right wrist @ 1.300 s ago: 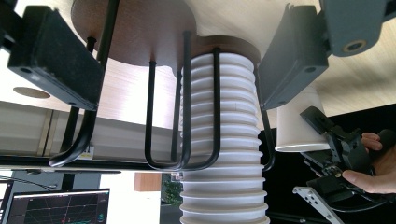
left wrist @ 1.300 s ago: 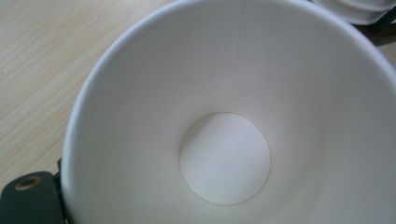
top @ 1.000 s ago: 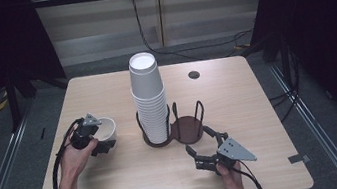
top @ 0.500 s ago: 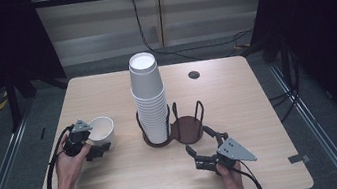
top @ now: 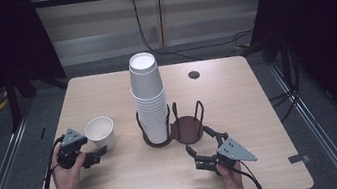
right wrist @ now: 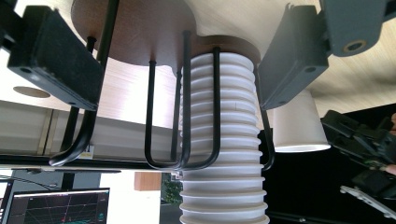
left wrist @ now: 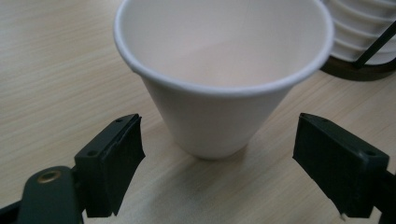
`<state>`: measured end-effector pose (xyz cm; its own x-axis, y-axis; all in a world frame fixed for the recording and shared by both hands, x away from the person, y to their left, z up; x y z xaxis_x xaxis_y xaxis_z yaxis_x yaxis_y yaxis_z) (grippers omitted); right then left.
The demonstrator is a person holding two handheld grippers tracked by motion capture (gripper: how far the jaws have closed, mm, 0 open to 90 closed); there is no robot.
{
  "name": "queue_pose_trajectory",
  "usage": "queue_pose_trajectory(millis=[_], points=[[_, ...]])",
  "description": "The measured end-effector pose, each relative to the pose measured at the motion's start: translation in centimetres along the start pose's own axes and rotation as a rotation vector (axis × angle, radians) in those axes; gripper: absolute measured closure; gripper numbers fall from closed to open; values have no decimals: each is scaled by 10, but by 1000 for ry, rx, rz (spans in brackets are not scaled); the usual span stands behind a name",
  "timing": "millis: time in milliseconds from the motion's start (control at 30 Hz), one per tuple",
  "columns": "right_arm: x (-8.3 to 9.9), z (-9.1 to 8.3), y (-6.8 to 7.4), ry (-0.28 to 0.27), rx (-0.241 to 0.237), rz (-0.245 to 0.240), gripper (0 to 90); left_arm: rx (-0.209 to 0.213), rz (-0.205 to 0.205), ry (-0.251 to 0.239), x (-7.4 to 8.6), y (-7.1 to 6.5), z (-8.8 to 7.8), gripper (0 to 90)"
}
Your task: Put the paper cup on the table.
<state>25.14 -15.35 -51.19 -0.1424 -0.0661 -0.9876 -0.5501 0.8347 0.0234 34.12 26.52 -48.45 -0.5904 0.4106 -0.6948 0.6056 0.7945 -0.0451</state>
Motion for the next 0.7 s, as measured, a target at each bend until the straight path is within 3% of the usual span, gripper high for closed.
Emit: queue_pose_trajectory(millis=[267, 367, 433, 467, 567, 600, 667, 700], points=[[0, 0, 0, 0, -3, 0, 135, 2, -69, -117, 15, -10, -13, 158], [0, 0, 0, 1, -5, 0, 135, 8, -59, -123, 18, -14, -15, 158], [0, 0, 0, 2, -6, 0, 135, -14, -41, -137, 17, -20, -17, 159], [0, 0, 0, 2, -6, 0, 135, 16, -39, -179, 16, -26, -21, 159], [0, 0, 0, 2, -6, 0, 135, 16, -12, -223, 16, -33, -27, 159], [0, 0, 0, 0, -3, -1, 135, 10, -21, -245, 18, -35, -28, 159], [0, 0, 0, 0, -2, -1, 135, 66, -49, -320, 23, -39, -31, 158], [0, 0, 0, 0, -3, 0, 135, 66, -49, -320, 23, -39, -31, 158]])
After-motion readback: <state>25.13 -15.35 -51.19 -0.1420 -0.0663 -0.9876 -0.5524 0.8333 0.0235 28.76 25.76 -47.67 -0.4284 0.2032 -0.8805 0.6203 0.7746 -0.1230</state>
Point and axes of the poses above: each handheld gripper's, and its own axes: z roughly forward along the jaws, x roughly out of its underside, y roughly to its left, the point moved 2 cm from there along z, roughly forward along the jaws, and after that the axes turned 9 degrees about y, right-handed, at the moved point
